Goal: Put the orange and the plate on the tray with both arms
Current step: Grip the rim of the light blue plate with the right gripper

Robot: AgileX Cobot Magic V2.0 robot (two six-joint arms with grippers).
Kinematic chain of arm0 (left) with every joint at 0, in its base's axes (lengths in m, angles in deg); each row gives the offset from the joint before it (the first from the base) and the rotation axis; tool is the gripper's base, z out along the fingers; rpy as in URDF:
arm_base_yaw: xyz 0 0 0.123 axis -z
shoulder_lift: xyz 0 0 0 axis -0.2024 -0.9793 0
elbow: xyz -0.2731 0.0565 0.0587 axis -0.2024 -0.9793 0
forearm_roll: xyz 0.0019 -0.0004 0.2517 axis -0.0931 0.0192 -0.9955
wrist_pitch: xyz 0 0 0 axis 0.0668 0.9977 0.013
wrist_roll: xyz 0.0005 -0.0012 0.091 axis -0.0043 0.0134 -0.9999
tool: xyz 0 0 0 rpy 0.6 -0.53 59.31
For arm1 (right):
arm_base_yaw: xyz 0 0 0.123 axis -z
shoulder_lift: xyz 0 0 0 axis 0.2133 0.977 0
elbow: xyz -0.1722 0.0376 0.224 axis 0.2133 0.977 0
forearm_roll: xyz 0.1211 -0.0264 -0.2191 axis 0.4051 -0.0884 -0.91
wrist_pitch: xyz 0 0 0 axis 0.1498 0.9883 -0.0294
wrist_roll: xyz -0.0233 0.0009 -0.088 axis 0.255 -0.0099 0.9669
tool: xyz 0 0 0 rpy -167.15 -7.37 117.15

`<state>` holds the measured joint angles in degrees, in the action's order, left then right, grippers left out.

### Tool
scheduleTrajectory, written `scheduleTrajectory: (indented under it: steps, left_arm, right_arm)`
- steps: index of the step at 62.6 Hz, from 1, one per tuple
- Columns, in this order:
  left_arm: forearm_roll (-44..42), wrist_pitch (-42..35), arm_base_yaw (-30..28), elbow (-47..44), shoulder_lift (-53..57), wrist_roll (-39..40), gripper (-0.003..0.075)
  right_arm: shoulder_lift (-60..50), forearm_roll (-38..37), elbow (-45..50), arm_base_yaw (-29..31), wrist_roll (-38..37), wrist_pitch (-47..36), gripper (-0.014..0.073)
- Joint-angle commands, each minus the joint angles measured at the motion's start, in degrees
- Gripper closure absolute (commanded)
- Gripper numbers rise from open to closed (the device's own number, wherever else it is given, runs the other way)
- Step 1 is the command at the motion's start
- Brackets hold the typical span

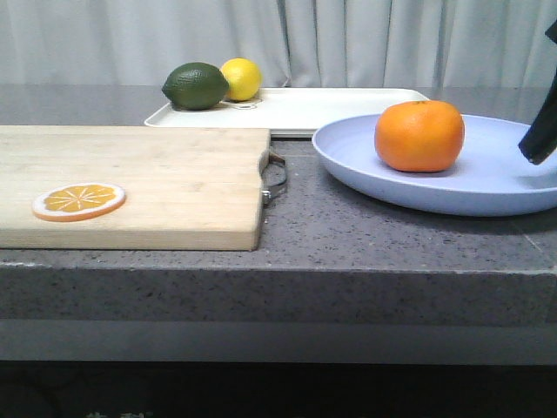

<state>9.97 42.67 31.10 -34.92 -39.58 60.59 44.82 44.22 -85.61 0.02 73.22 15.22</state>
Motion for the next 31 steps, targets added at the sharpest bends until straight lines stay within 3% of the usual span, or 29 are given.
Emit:
scheduleTrajectory:
  steps: [1,21,31]
  left_arm:
    - [0.47,-4.09,-0.16,1.56,0.31,0.6,0.0046]
    - [0.47,-4.09,-0.16,1.56,0.31,0.6,0.0046]
    - [0.47,-4.09,-0.16,1.56,0.31,0.6,0.0046]
  right_arm:
    - [-1.6,2.78,-1.83,0.31,0.94,-0.43,0.0311]
    - [-1.54,2.78,-1.83,0.31,0.89,-1.22,0.0582]
    - [-1.54,2.97,-1.83,0.31,-0.73,-1.77,0.0659]
